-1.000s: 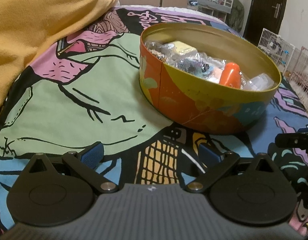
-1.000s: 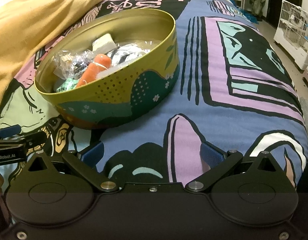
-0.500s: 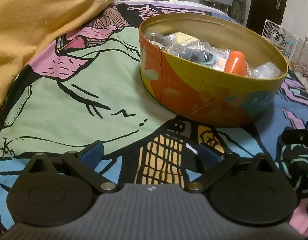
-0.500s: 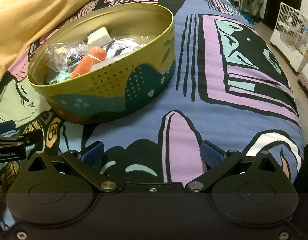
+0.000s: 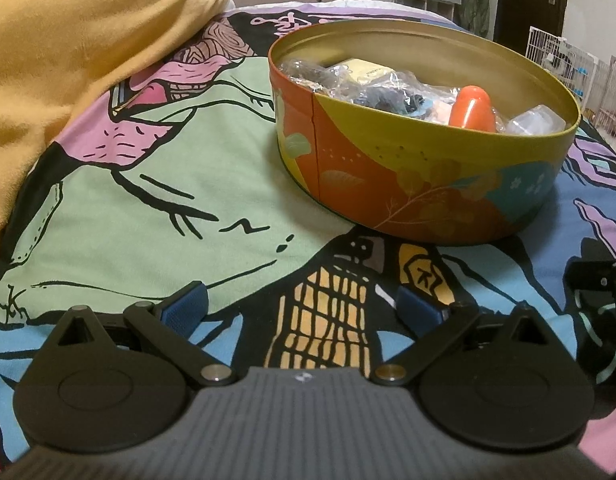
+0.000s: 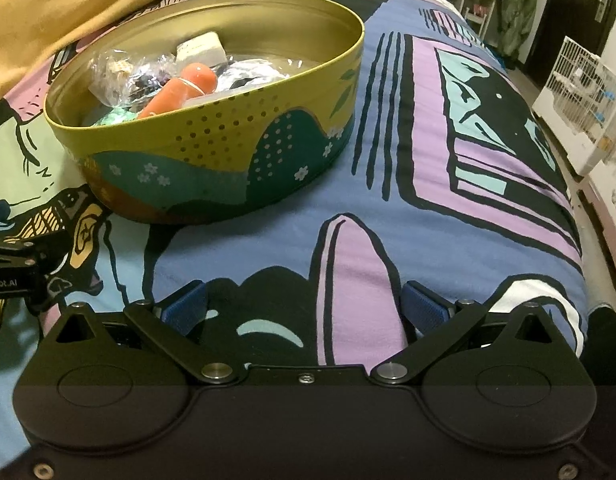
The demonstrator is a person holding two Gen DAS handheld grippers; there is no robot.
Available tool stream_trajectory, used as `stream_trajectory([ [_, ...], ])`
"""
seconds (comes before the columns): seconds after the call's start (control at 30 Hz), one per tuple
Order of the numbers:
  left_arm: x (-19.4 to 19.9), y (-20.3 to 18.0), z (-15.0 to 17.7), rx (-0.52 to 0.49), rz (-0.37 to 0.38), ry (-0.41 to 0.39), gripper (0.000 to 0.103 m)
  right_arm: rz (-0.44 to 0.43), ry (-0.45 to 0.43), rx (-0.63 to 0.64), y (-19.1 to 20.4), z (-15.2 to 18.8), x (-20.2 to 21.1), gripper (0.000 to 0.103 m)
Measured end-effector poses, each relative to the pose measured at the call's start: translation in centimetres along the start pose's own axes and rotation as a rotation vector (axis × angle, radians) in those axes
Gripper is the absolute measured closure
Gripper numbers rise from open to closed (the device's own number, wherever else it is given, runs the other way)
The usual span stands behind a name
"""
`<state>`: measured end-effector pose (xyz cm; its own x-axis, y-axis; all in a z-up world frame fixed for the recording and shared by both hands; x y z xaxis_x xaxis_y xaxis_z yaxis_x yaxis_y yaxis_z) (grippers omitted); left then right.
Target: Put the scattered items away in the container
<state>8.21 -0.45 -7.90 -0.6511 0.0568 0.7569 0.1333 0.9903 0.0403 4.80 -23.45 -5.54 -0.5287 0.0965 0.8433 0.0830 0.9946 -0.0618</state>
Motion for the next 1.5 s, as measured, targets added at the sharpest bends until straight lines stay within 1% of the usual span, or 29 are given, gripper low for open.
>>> stream_trajectory([
  [0.6,-0.08,-0.18,0.21,0.003,-0.017,-0.021,0.000,0.015,-0.039,0.011,0.18,0.41,0.08,0.000],
  [1.5,0.02,-0.22,0.24,-0.003,-0.023,-0.035,0.000,0.015,-0.044,0.013,0.15,0.47,0.18,0.000],
])
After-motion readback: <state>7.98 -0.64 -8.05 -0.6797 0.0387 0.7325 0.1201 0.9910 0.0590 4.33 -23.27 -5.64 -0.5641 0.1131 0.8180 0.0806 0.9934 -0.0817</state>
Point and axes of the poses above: each gripper's, at about its wrist camera, not at the fingertips, and x roughly against the way its jaws point, y to its left, z to its underside, the point moved 5 cm from there along -x, roughly the way its jaws point, and after that the axes turned 4 degrees about y, right-handed, at the moved point
